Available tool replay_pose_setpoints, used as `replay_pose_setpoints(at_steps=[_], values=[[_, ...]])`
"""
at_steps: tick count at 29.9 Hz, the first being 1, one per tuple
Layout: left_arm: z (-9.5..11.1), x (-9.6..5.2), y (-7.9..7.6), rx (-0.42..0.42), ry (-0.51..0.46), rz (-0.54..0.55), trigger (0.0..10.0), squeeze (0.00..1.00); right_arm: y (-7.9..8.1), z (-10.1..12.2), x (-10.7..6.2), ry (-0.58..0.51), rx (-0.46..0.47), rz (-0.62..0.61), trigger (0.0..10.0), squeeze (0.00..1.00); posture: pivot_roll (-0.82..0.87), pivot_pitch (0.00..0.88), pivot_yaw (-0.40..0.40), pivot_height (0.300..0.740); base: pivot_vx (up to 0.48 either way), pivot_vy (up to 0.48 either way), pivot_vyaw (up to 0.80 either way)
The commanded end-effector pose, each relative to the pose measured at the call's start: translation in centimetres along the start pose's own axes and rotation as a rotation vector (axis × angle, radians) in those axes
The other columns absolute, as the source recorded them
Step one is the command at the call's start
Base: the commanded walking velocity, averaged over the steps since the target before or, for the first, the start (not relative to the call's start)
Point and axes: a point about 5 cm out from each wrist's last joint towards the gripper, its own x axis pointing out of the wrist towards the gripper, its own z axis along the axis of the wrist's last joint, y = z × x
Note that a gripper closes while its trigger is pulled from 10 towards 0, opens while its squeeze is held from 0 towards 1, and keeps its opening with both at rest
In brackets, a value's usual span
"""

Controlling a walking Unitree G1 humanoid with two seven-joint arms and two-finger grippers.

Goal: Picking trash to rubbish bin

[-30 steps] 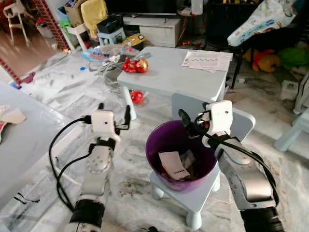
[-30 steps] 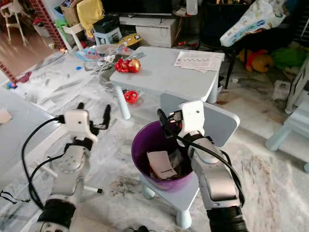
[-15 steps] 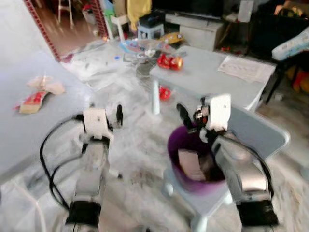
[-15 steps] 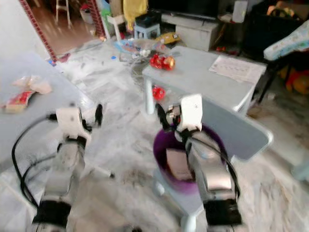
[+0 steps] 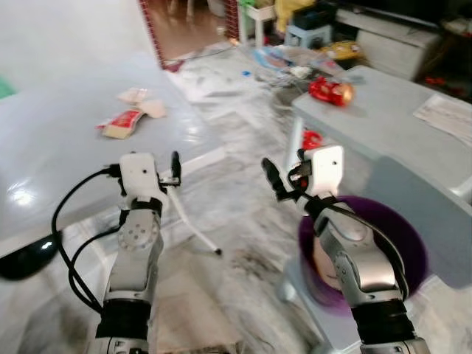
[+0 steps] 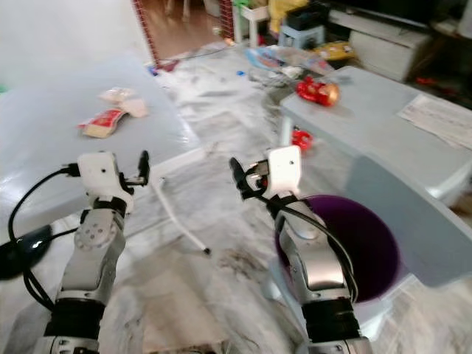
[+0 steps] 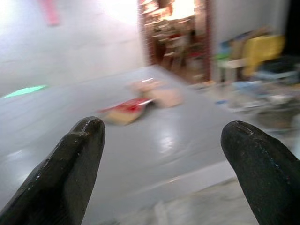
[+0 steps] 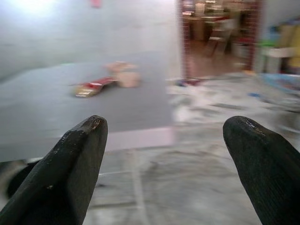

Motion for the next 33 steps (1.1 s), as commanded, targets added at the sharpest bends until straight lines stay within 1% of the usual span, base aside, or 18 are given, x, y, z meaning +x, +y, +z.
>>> replay_pose_setpoints(at_steps=[1,13,16,20,21,23,27,29,31,33], values=[[0.0,-0.1,-0.1,0.009,0.010,0.002,10.0,0.00,-0.1,0.1,-0.1,-0.008,-0.003,0.003,10.0,0.00,-0.05,0.012,0.106,0.740,0.000,0.000,0.80],[-0.1,-0.8,-0.2,0.024,0.005,0.011,10.0,0.00,0.3,0.3,-0.1,-0.023,-0.010,0.023,10.0,0.00,-0.04,0.000,0.099,0.740,0.000,0.000,0.78],[-0.3,-1.0,0.0,0.028,0.013,0.015,10.0,0.00,0.0,0.5,0.0,-0.042,-0.021,-0.013,10.0,0.00,-0.04,0.000,0.096,0.740,0.000,0.000,0.00],[-0.5,-1.0,0.2,0.028,0.022,0.012,10.0,0.00,-0.7,0.5,0.1,-0.040,-0.048,-0.070,10.0,0.00,-0.04,0.000,0.096,0.740,0.000,0.000,0.00],[-0.4,-1.0,0.3,0.021,0.022,0.011,10.0,0.00,-1.1,0.5,0.2,-0.040,-0.064,-0.101,10.0,0.00,-0.04,0.000,0.096,0.740,0.000,0.000,0.00],[-0.3,-0.9,0.4,0.018,0.022,0.011,10.0,0.00,-1.3,0.5,0.2,-0.039,-0.068,-0.113,10.0,0.00,-0.04,0.000,0.097,0.740,0.000,0.000,0.00],[0.0,-0.6,0.4,0.013,0.012,-0.005,10.0,0.00,-2.0,1.5,0.3,-0.092,-0.093,-0.179,10.0,0.00,-0.04,0.000,0.098,0.740,0.000,0.000,0.00],[0.3,-0.4,0.5,-0.005,0.006,0.002,10.0,0.00,-2.4,1.9,0.4,-0.107,-0.099,-0.211,10.0,0.00,-0.04,0.000,0.098,0.740,0.000,0.000,0.00],[0.3,-0.4,0.5,-0.003,0.010,-0.003,10.0,0.00,-2.5,2.0,0.5,-0.110,-0.098,-0.215,10.0,0.00,-0.04,0.000,0.099,0.740,0.000,0.000,0.00],[0.2,-0.4,0.6,-0.002,0.015,-0.004,10.0,0.00,-2.6,1.8,0.6,-0.104,-0.095,-0.218,10.0,0.00,-0.04,0.000,0.099,0.740,0.000,0.480,0.00]])
